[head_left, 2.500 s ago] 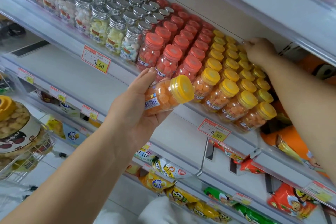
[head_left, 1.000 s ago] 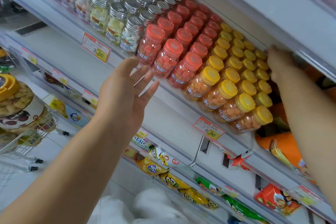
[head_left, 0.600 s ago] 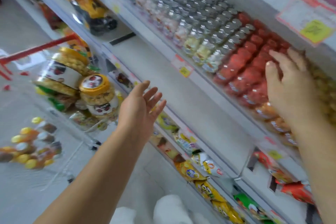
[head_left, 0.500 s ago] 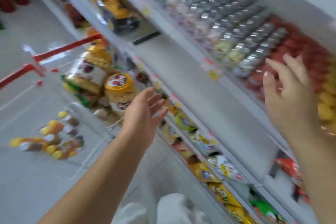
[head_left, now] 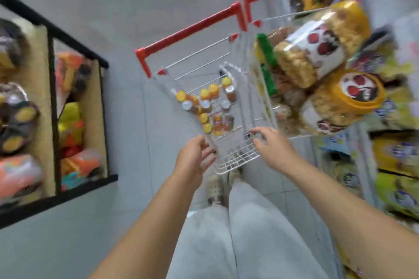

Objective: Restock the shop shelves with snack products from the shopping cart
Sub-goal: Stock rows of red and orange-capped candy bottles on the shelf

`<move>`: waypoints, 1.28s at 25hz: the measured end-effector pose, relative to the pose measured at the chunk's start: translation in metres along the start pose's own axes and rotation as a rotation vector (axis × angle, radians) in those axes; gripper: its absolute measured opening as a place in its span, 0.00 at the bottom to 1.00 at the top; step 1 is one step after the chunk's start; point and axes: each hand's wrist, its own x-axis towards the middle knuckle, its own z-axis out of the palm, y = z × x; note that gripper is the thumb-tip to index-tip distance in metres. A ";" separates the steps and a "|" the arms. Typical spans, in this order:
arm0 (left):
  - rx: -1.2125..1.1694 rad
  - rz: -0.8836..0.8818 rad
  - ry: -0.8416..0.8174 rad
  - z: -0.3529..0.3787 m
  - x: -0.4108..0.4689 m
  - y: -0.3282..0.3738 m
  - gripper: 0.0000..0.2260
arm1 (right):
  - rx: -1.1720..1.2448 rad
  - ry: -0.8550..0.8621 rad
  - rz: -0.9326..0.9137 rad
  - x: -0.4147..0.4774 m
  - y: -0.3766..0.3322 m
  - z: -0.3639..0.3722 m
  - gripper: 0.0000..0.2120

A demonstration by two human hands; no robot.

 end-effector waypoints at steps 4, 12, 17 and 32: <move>-0.082 0.013 0.038 -0.012 0.046 0.016 0.12 | -0.159 -0.273 0.068 0.103 -0.005 0.038 0.20; -0.119 0.130 0.112 0.017 0.144 0.022 0.08 | -0.235 -0.439 -0.079 0.245 -0.002 0.154 0.31; -0.152 0.087 0.155 0.016 0.171 0.022 0.09 | -0.470 -0.436 -0.203 0.272 0.000 0.200 0.33; -0.078 -0.186 -0.097 0.037 0.220 0.040 0.21 | 0.566 -0.608 0.048 0.217 -0.011 0.058 0.25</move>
